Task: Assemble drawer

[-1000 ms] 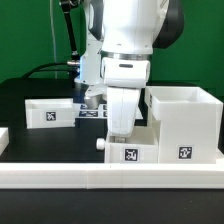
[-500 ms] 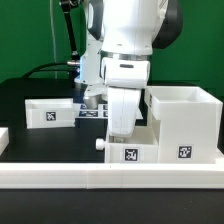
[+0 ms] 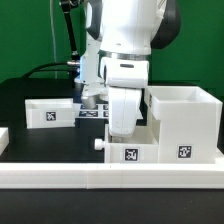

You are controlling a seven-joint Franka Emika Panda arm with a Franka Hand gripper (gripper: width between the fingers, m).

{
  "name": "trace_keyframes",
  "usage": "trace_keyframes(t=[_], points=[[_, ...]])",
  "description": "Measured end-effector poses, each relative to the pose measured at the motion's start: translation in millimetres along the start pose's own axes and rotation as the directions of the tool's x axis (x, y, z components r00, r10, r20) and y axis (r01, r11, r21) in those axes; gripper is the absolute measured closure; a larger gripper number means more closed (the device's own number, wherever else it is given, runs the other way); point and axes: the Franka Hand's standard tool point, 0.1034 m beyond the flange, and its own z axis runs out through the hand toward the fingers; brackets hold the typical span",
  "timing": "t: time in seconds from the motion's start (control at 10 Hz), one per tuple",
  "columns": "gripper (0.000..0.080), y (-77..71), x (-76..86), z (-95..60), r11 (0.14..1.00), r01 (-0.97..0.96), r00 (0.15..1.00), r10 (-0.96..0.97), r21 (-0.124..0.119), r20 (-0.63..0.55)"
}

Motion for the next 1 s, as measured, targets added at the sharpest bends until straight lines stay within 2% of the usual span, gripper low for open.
trace_keyframes(t=[0.2,0.3,1.0], points=[[0.0757,-0.8,-0.5,-1.0,1.000,-0.008,1.000,0.008,0.010,0.005],[0.0757,-2.5,-1.7,-0.3,1.000,-0.009,1.000,0.008,0.028,0.010],[0.0757,-2.1,1.2,-0.1,0.999,-0.016,1.000,0.016,0.029,0.009]])
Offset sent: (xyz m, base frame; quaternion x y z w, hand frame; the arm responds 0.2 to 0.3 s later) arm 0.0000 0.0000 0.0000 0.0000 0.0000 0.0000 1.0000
